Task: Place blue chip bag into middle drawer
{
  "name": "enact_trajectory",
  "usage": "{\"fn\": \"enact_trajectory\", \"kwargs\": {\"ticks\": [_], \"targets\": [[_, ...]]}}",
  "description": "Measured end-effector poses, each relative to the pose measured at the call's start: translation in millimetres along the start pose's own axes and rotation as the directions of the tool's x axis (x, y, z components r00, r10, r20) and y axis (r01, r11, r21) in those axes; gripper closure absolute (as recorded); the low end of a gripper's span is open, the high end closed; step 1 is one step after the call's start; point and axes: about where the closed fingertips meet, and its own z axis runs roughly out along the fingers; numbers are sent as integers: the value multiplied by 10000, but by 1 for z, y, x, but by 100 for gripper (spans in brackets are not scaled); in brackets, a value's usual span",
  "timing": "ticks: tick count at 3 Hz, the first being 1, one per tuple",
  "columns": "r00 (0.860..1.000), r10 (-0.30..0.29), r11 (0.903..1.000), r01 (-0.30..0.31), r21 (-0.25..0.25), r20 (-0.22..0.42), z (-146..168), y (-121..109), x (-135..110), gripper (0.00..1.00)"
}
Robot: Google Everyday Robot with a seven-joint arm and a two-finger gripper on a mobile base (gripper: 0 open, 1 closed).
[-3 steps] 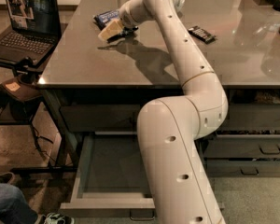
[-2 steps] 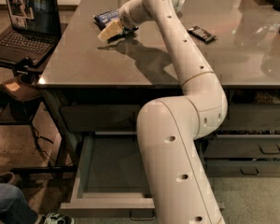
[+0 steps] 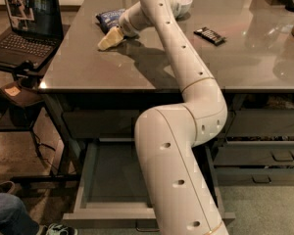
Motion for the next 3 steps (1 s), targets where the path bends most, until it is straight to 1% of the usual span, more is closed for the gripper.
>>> {"fn": "enact_trajectory", "kwargs": {"ticks": [1,3], "targets": [[10000,-4,10000,4,5,7,0,0,0,18],[10000,-3,10000,3,4,7,-5,1,-5,65]]}}
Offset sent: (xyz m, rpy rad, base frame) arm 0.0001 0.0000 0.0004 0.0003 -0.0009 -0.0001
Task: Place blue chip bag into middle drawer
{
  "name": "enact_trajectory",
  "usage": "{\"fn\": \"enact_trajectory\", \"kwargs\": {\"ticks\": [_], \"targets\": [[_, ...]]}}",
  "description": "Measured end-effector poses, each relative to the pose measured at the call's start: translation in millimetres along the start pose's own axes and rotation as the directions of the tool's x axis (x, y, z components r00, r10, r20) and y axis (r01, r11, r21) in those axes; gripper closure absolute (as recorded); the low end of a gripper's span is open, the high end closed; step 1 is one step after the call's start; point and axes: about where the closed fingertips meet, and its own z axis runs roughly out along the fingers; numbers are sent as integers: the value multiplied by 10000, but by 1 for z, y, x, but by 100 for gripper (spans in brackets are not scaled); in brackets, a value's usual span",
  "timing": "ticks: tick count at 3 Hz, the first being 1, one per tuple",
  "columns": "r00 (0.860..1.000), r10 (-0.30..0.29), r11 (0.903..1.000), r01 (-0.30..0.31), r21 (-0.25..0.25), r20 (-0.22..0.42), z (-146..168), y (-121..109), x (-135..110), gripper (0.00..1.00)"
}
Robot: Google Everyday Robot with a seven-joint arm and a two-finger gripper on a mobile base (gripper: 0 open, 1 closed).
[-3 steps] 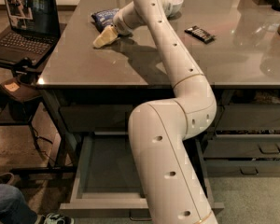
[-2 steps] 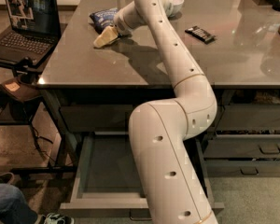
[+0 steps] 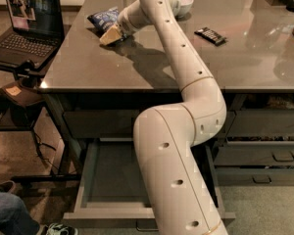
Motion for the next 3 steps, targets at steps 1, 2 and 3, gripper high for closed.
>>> {"fn": "enact_trajectory", "kwargs": {"ticks": [1,2,3], "targets": [[10000,0,10000,0,1,1,-4,1,-4,88],[10000,0,10000,0,2,2,-8,1,-9,100],[9997,185,9976,-194,-660,-135,-86,-16,46,100]]}}
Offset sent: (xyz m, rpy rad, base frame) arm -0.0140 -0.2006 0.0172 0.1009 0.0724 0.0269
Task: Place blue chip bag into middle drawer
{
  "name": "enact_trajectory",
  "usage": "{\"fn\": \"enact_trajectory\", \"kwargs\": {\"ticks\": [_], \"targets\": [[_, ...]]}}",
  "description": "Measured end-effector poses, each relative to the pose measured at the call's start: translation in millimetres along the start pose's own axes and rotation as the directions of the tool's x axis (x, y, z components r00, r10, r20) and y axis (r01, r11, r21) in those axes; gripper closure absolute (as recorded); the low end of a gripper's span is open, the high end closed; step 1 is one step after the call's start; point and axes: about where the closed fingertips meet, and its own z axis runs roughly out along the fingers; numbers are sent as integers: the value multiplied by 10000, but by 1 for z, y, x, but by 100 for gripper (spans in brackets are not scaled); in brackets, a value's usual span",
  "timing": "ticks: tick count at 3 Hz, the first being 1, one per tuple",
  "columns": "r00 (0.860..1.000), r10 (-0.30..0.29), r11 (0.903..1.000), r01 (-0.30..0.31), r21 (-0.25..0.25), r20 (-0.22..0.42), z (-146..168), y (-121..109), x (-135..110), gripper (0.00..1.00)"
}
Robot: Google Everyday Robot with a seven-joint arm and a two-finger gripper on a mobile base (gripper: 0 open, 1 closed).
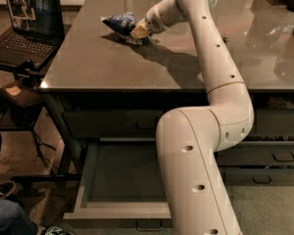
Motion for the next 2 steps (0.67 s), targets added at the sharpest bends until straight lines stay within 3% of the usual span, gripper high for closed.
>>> {"fn": "enact_trajectory", "kwargs": {"ticks": [2], "targets": [[9995,258,9997,-258,-7,-189,-16,2,0,100]]}}
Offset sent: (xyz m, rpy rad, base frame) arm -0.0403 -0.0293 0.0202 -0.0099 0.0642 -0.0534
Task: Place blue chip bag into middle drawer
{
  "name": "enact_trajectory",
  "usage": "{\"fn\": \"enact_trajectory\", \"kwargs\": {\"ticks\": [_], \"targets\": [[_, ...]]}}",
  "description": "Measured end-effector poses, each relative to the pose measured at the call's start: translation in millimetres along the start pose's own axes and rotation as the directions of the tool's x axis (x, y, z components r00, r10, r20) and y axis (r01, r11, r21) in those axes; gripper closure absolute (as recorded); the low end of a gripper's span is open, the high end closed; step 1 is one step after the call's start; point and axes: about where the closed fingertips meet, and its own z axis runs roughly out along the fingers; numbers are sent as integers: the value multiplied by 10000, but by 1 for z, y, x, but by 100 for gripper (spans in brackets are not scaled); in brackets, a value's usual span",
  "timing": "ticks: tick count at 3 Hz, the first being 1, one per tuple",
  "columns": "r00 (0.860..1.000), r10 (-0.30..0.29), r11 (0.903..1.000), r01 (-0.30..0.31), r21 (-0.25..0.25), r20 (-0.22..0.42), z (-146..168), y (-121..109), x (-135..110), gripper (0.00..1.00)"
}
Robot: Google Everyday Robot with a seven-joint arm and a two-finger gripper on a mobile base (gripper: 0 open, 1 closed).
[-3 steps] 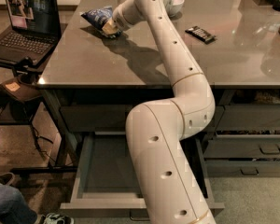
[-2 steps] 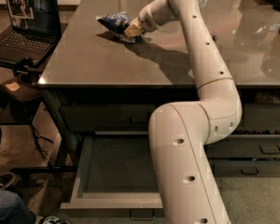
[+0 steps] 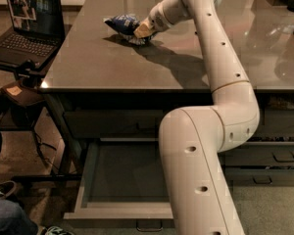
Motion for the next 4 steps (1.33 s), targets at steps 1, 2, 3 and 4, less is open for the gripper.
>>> {"fn": "enact_trajectory", "kwargs": {"ticks": [1,2,3,4], "targets": [[9950,913,9924,-876,866,-395,-83,-7,-12,100],[9950,913,9924,-876,866,-396,-83,-7,-12,100],[9923,1012,9927,-960,733,-715,-107,2,-7,100],[9845,1536,9864,-1475,731,-849,-173,16,-1,100]]}}
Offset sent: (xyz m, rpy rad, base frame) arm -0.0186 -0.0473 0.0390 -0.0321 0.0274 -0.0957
